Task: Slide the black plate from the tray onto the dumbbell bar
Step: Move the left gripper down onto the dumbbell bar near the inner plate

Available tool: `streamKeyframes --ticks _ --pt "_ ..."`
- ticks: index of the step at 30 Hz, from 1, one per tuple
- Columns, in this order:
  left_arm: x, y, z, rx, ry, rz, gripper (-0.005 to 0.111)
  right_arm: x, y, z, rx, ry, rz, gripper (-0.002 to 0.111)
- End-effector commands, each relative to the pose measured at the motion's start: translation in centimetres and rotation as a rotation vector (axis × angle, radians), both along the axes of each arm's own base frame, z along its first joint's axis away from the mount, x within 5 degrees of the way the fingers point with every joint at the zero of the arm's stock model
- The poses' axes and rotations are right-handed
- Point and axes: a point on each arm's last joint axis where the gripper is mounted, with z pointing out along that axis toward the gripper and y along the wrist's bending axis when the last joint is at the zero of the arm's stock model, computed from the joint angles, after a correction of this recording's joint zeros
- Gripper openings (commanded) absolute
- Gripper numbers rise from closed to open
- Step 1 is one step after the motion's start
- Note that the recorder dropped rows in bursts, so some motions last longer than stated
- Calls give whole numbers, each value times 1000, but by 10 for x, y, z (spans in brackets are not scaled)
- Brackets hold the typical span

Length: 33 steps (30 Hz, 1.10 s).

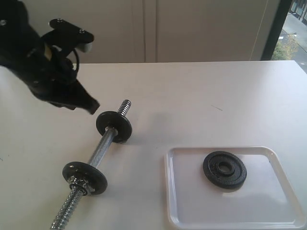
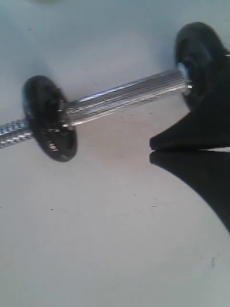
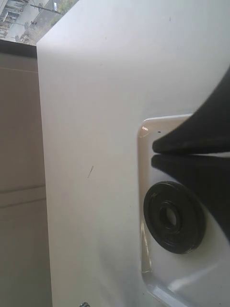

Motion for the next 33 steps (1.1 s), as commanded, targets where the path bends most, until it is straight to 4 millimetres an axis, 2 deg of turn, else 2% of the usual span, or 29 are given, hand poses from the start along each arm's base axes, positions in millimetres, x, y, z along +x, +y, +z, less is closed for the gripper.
streamKeyframes --ticks 1,6,8,11,16,18,27,33 --pt "28 -22 -2 -39 7 82 0 0 0 1 -7 -18 1 0" --pt "45 -35 -20 -27 48 92 0 0 0 1 -7 -18 1 0" --pt "48 -38 -27 -18 67 94 7 0 0 1 -7 -18 1 0" --pt "52 -41 -40 1 99 97 27 0 0 1 -7 -18 1 0" --pt "56 -46 -55 10 144 103 82 0 0 1 -7 -18 1 0" --pt "55 -48 -57 -8 160 109 95 0 0 1 -7 -18 1 0" --pt "54 -50 -62 -32 186 115 95 0 0 1 -7 -18 1 0" --pt "60 -55 -91 6 259 126 95 0 0 1 -7 -18 1 0"
